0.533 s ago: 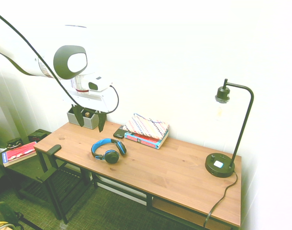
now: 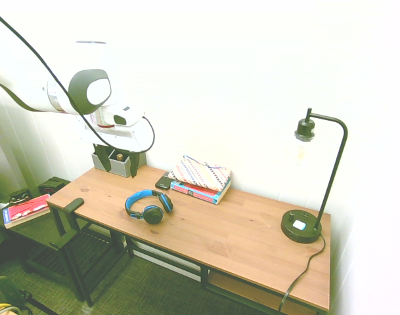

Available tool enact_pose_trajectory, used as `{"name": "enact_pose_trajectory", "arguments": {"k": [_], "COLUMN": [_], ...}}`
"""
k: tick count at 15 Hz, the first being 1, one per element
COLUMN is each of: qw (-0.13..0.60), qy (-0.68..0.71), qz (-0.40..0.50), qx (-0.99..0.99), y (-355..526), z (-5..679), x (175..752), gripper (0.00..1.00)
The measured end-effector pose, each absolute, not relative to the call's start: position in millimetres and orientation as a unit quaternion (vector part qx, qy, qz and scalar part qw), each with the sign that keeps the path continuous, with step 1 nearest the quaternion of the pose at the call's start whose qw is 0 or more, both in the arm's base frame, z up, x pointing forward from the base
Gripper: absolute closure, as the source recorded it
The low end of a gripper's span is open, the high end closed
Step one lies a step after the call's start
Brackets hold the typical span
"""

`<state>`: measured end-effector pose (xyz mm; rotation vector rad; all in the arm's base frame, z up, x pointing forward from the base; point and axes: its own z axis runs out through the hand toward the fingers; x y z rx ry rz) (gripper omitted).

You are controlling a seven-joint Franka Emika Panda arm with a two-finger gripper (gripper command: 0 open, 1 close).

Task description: Hang the headphone

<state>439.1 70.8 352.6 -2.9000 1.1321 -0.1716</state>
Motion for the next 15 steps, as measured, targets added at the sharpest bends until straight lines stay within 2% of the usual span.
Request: {"name": "enact_pose_trajectory", "arguments": {"k": [6,7,15], "qw": [-0.003,-0.005,-0.007], "qy": [0.35,0.349,0.356], "qz": [-0.049,-0.046,-0.041], "qx": [-0.936,-0.936,-0.934], "y": [110,112,129], "z": [290,282,215], "x": [458,465,493], "gripper": [0.0,1.0,1.0]}}
